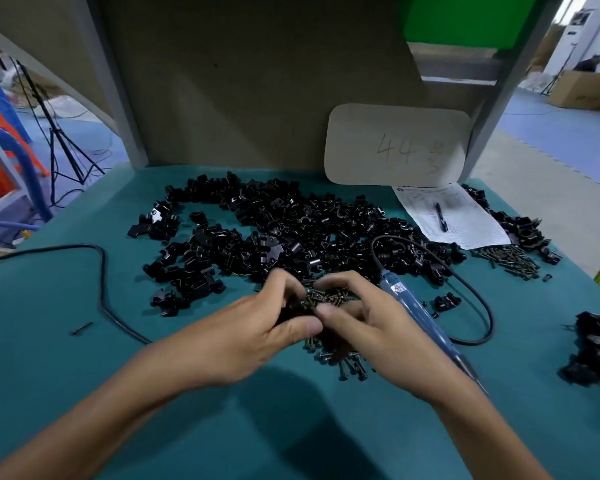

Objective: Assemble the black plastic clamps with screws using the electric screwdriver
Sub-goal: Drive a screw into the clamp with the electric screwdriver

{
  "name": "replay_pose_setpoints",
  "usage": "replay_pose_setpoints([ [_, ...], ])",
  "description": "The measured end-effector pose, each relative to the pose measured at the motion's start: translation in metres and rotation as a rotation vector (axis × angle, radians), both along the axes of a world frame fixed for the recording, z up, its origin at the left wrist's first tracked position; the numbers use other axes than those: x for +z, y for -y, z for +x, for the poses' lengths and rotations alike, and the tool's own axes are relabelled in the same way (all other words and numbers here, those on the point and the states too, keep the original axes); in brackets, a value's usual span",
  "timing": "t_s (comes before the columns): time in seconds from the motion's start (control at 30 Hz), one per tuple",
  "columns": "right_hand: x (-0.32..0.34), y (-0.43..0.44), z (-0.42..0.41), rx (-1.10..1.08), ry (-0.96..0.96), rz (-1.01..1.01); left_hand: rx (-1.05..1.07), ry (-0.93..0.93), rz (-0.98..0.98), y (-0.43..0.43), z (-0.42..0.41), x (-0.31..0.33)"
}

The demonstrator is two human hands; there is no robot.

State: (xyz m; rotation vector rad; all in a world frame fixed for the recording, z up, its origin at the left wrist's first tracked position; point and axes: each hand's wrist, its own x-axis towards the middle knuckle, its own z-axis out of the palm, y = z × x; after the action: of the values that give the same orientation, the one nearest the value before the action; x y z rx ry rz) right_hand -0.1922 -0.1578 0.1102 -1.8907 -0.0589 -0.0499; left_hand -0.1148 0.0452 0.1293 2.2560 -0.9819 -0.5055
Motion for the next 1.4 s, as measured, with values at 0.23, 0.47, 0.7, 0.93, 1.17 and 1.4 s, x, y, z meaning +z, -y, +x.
replay_pose_setpoints([
  [0.23, 0.001, -0.007, -0.004, 0.007, -0.211, 0.37, -0.036, 0.144, 0.045, -0.001, -0.003, -0.006],
  [0.47, -0.006, -0.009, -0.003, -0.055, -0.206, 0.5, -0.074, 0.381, 0.048, 0.003, -0.003, -0.015],
  [0.7, -0.006, -0.01, -0.003, -0.085, -0.166, 0.485, -0.073, 0.392, 0.002, 0.005, -0.003, -0.016],
  [0.93, -0.024, -0.002, 0.006, -0.135, -0.104, 0.341, -0.045, 0.345, -0.019, 0.007, 0.002, -0.019],
  [1.17, -0.09, 0.022, 0.018, -0.115, -0.172, -0.818, 0.037, 0.335, 0.004, 0.004, 0.016, -0.016],
  [1.4, -0.096, 0.015, 0.039, -0.086, -0.125, -1.044, 0.06, 0.323, -0.02, 0.006, 0.016, -0.018],
])
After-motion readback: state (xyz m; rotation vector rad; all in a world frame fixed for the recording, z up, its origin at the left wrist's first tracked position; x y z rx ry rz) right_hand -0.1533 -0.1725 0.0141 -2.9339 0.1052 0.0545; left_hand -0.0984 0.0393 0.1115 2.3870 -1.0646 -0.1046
